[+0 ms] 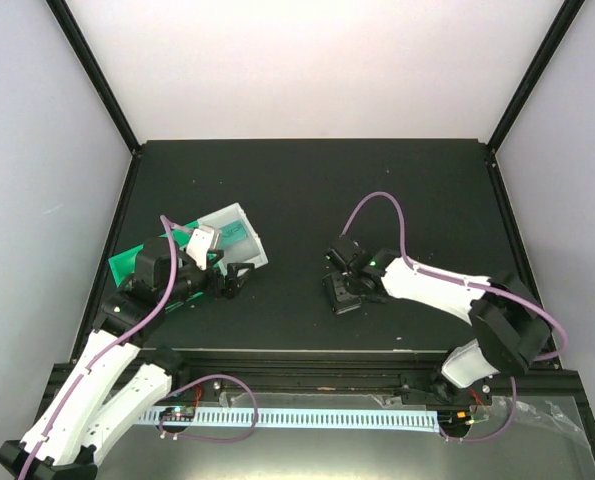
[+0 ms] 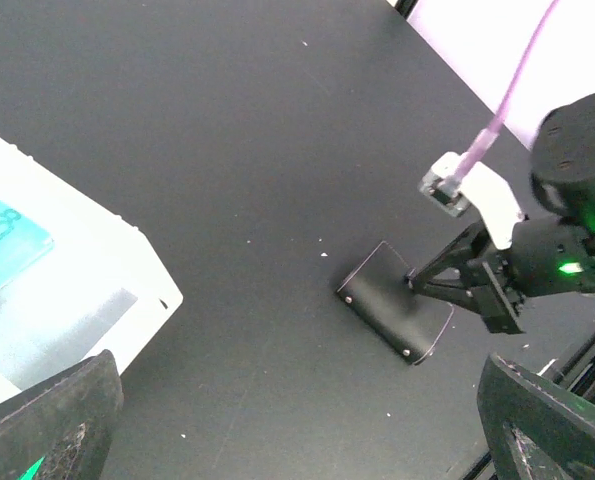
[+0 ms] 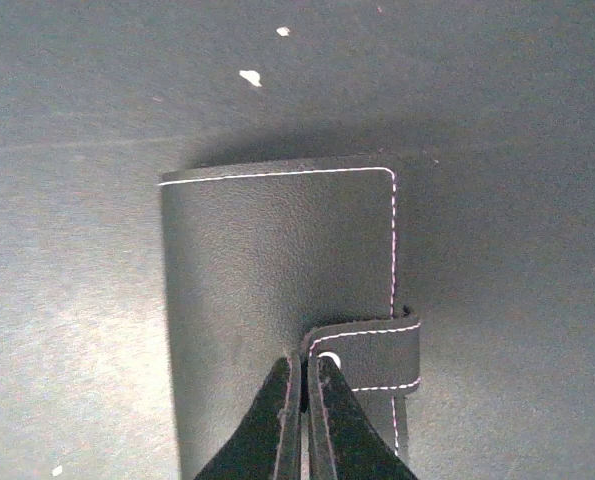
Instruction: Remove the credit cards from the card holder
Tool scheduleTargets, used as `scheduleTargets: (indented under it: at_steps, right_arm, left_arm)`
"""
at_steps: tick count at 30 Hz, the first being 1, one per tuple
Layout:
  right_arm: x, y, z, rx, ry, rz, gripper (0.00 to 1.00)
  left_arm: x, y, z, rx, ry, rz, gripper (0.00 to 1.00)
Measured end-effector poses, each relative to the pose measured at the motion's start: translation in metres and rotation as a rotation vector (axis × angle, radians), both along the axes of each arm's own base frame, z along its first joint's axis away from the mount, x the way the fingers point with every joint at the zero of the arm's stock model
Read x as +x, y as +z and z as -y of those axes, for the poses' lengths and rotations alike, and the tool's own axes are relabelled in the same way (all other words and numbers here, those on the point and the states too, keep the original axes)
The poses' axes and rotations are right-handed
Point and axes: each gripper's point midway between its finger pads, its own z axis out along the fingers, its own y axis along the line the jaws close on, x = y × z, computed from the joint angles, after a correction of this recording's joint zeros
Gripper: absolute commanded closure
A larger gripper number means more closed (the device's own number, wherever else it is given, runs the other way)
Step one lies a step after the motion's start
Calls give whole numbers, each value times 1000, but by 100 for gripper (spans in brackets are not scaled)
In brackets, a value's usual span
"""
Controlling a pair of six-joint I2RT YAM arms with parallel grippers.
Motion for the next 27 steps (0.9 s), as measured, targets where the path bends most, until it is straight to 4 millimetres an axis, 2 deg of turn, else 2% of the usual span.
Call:
scheduleTargets:
  at_steps: [6,12,16,20,27]
  right_arm:
    - [-5,30,-14,162,21,64,99]
    - [-19,46,-34,331,58,70,99]
    - [-24,65,-49,465,76,74,99]
    - [-31,86,-64,609,96,70,99]
    - [-40,105,-79,770,113,49,99]
  left_arm:
    - [4,-5,-5,4,49,-28,6]
    - [8,-23,-5,-2,94,-141,12]
    - [3,-33,15,-79,11,-218,13]
    - [-15,-49,41,-204,-106,-310,7]
    - [-28,-70,64,-383,-161,-423,4]
